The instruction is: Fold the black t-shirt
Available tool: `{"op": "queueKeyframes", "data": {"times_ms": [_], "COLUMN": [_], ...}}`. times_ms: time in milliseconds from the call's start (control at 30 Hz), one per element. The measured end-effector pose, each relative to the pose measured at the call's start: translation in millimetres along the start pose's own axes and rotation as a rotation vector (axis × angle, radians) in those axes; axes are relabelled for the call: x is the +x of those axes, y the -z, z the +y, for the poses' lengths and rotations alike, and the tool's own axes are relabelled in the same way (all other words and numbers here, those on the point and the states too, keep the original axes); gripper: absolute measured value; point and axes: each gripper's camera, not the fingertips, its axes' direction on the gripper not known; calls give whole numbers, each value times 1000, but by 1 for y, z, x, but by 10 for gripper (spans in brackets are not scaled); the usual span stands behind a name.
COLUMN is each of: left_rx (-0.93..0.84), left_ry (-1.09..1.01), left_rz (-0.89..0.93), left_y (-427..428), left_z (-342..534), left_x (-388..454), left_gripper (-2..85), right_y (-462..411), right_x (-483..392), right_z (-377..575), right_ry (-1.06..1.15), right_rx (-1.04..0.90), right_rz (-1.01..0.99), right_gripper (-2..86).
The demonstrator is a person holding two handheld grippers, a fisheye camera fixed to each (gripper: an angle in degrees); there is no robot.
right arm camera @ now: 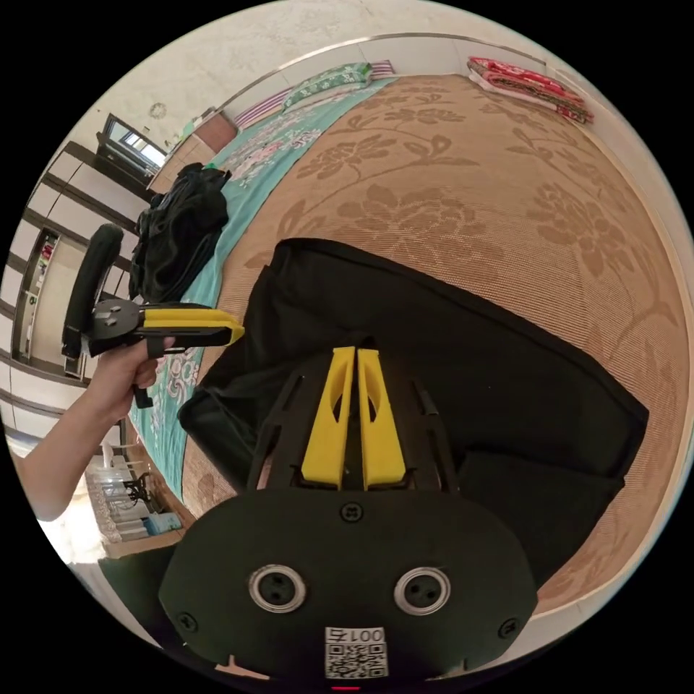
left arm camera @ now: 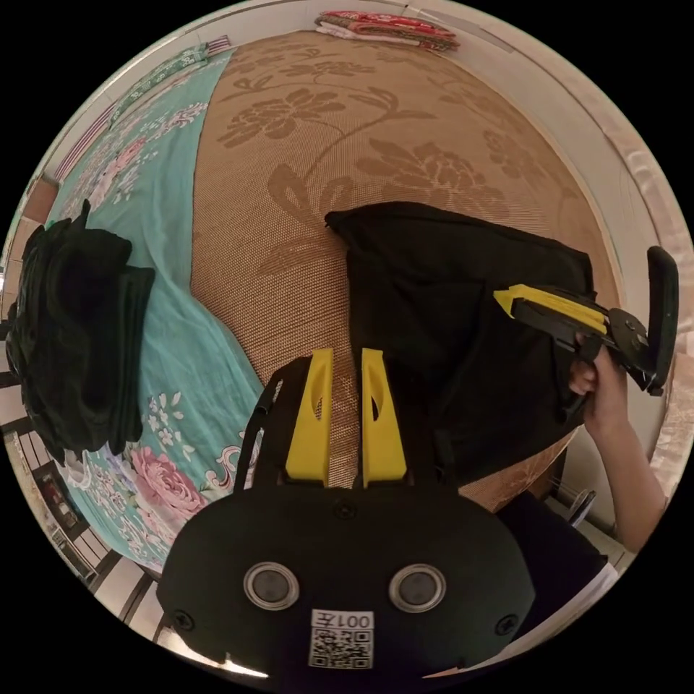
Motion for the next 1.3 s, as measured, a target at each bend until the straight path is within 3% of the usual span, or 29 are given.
{"op": "queueKeyframes", "data": {"times_ms": [100, 500, 633, 833, 1033, 1300], "left_rx": [26, 63, 148, -36, 19, 35], "left_ry": [10, 157, 68, -100, -156, 69], "left_rz": [-12, 149, 172, 66, -10, 351], "left_y": [7, 18, 39, 9, 20, 2], "left_z": [0, -17, -42, -88, -95, -106], "left_x": [-9, -54, -57, -52, -63, -136], "left_gripper": [-4, -4, 28, 52, 14, 6], "right_y": [12, 9, 18, 9, 20, 5], "right_x": [12, 67, 75, 83, 83, 90], "right_z": [10, 14, 14, 9, 11, 12], "right_ry": [-40, -73, -93, -100, -62, -101], "right_rx": [41, 6, 35, -6, 42, 88], "right_rz": [-24, -180, -182, -205, -164, -169], "right_gripper": [9, 9, 15, 21, 9, 7]}}
